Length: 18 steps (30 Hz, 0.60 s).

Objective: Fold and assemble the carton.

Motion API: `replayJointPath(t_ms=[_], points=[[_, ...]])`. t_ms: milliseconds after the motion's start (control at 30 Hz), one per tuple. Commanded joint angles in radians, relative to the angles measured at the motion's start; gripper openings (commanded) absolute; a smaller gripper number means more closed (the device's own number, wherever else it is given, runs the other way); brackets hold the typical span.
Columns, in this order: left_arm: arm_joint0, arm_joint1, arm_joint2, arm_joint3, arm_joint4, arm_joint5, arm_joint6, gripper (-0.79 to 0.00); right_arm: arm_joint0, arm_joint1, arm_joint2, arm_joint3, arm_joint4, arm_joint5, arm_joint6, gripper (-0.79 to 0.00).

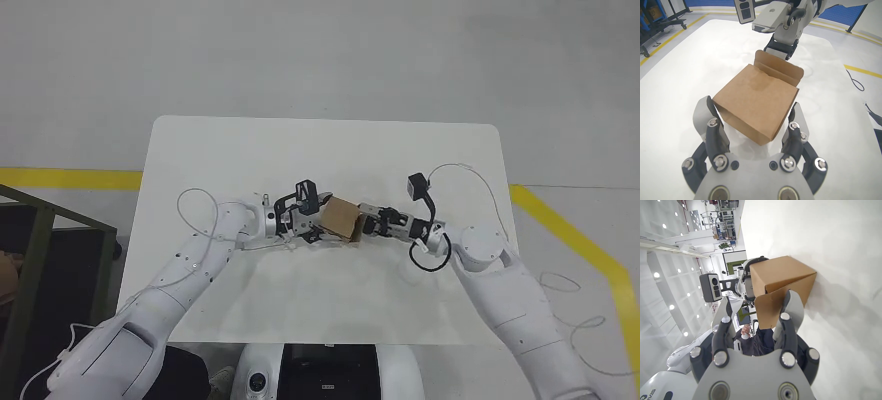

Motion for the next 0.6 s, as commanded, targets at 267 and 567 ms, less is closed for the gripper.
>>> replayJointPath(t_ms=[267, 567], points=[[-0.002, -0.002, 0.004, 0.008, -0.002, -0.001, -0.002, -0.105, -0.030, -0.003, 0.008, 0.003, 0.091, -0.061, 0.049, -0.489], [-0.003, -0.002, 0.004, 0.009, 0.000, 0.002, -0.008, -0.105, -0.021, -0.004, -0.016, 0.026, 0.017, -0.050, 0.044, -0.603]])
